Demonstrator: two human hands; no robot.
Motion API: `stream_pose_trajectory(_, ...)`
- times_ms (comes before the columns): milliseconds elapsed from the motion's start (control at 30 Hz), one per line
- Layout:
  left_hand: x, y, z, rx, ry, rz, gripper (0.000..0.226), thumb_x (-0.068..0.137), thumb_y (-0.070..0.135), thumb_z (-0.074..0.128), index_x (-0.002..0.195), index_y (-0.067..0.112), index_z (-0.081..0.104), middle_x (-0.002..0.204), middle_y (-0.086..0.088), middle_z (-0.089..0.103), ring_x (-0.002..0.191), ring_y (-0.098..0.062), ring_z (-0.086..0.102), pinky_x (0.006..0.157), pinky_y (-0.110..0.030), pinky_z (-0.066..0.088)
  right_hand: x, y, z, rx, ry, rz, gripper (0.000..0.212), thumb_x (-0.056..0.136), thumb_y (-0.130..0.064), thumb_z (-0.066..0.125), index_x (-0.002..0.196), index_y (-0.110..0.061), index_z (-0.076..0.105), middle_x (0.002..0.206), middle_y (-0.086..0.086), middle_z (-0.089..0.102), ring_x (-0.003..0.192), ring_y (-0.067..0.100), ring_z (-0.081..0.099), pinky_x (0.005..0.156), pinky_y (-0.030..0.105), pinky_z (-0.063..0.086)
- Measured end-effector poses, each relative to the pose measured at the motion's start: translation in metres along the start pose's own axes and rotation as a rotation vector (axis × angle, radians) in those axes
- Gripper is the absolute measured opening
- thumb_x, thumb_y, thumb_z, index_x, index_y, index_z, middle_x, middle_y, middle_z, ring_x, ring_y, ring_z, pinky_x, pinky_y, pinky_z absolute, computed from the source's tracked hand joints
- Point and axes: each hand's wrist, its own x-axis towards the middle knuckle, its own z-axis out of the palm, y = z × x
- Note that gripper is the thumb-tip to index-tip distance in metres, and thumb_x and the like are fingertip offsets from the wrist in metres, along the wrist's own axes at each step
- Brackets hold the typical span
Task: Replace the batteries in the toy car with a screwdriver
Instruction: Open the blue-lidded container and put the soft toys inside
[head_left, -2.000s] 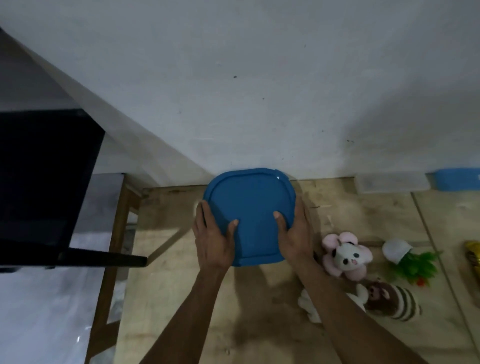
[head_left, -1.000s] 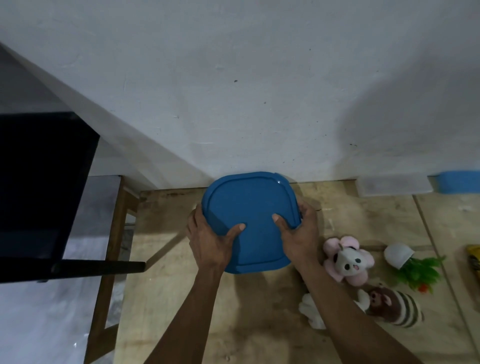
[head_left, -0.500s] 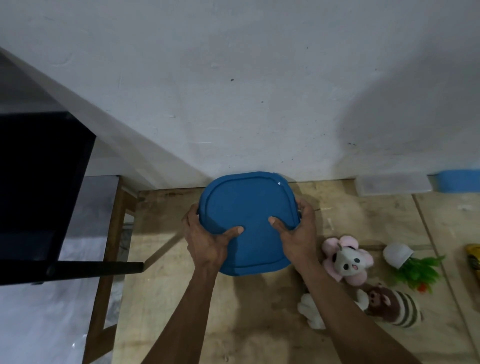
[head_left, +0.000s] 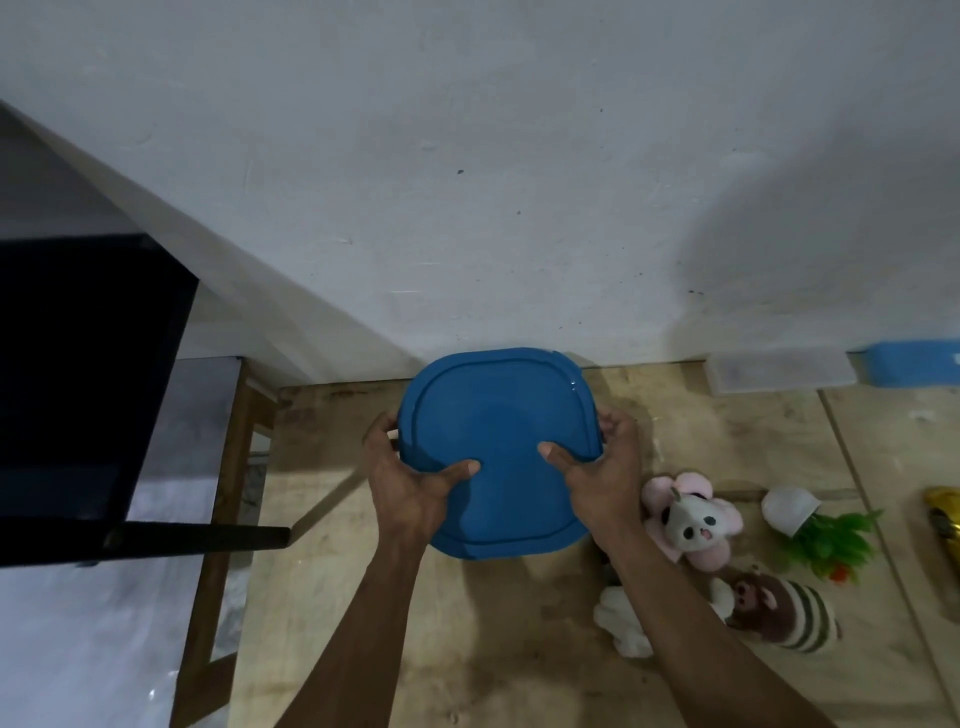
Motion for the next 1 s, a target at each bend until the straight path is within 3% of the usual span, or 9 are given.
stream_pose_trajectory(167, 0.002, -0.003, -0.005, -0.077, -0.058, -0.056, 0.097, 0.05, 0.015, 0.099, 0.128, 0.034, 0.044, 0.129, 0.009, 0.054, 0.117, -0.015, 0.055, 0.093, -0.046, 0.057, 0.009, 0.001, -0.002, 0.078, -0.088, 0.11, 0.068, 0.065, -0.017, 0.091, 0.116, -0.03, 0.048, 0.117, -0.009, 0.058, 0.108, 0.017, 0.061, 0.088, 0.052, 0.056)
stream_pose_trajectory(367, 0.002, -0.001, -0.006, -0.124, -0.055, -0.054, 0.092, 0.057, 0.007, 0.096, 0.129, 0.032, 0.045, 0.124, 0.015, 0.054, 0.116, -0.012, 0.055, 0.086, -0.035, 0.056, 0.009, -0.006, -0.005, 0.128, -0.127, 0.127, 0.065, 0.071, -0.005, 0.087, 0.116, -0.022, 0.044, 0.119, -0.007, 0.058, 0.108, 0.013, 0.06, 0.091, 0.052, 0.056)
stream_pose_trajectory(500, -0.001, 0.001, -0.005, -0.115, -0.031, -0.055, 0.095, 0.062, 0.014, 0.095, 0.139, 0.032, 0.042, 0.13, 0.011, 0.055, 0.119, -0.015, 0.056, 0.092, -0.039, 0.056, 0.009, -0.014, -0.008, 0.082, -0.162, 0.065, 0.063, 0.075, -0.016, 0.085, 0.122, -0.026, 0.045, 0.125, -0.009, 0.054, 0.116, 0.014, 0.056, 0.094, 0.05, 0.055)
stream_pose_trajectory(633, -0.012, 0.01, -0.004, -0.046, -0.004, 0.016, 0.098, 0.065, 0.021, 0.094, 0.146, 0.031, 0.04, 0.135, 0.013, 0.054, 0.121, -0.01, 0.053, 0.101, -0.04, 0.052, -0.001, -0.02, -0.009, 0.022, -0.107, 0.034, 0.067, 0.072, -0.039, 0.083, 0.124, -0.041, 0.042, 0.129, -0.01, 0.051, 0.12, 0.014, 0.055, 0.094, 0.048, 0.055)
stream_pose_trajectory(767, -0.022, 0.024, -0.005, 0.022, -0.003, 0.08, 0.11, 0.063, 0.03, 0.095, 0.153, 0.028, 0.033, 0.146, 0.013, 0.048, 0.131, -0.006, 0.045, 0.11, -0.036, 0.044, -0.016, -0.031, -0.017, -0.087, -0.049, -0.103, 0.073, 0.078, -0.028, 0.083, 0.14, -0.024, 0.044, 0.132, -0.001, 0.048, 0.122, 0.014, 0.049, 0.104, 0.042, 0.048)
stream_pose_trajectory(833, -0.028, 0.032, -0.006, 0.055, -0.007, 0.114, 0.119, 0.065, 0.036, 0.094, 0.158, 0.026, 0.021, 0.156, 0.014, 0.035, 0.14, -0.005, 0.034, 0.115, -0.033, 0.034, -0.025, -0.038, -0.023, -0.103, -0.052, -0.146, 0.081, 0.081, -0.027, 0.081, 0.149, -0.026, 0.037, 0.132, 0.002, 0.048, 0.121, 0.016, 0.048, 0.102, 0.036, 0.046)
stream_pose_trajectory(900, -0.04, 0.041, -0.013, 0.12, -0.016, 0.163, 0.122, 0.068, 0.044, 0.09, 0.16, 0.026, 0.013, 0.162, 0.008, 0.027, 0.146, -0.012, 0.029, 0.115, -0.035, 0.031, -0.041, -0.045, -0.033, -0.118, -0.074, -0.19, 0.085, 0.084, -0.033, 0.077, 0.154, -0.029, 0.029, 0.135, 0.004, 0.048, 0.124, 0.018, 0.049, 0.101, 0.036, 0.045)
stream_pose_trajectory(1000, -0.068, 0.047, -0.028, 0.229, -0.047, 0.207, 0.123, 0.069, 0.054, 0.085, 0.16, 0.033, 0.004, 0.16, -0.003, 0.029, 0.142, -0.025, 0.037, 0.106, -0.043, 0.042, -0.066, -0.049, -0.048, -0.13, -0.103, -0.24, 0.086, 0.088, -0.041, 0.071, 0.157, -0.028, 0.022, 0.146, 0.004, 0.047, 0.133, 0.02, 0.047, 0.106, 0.044, 0.046)
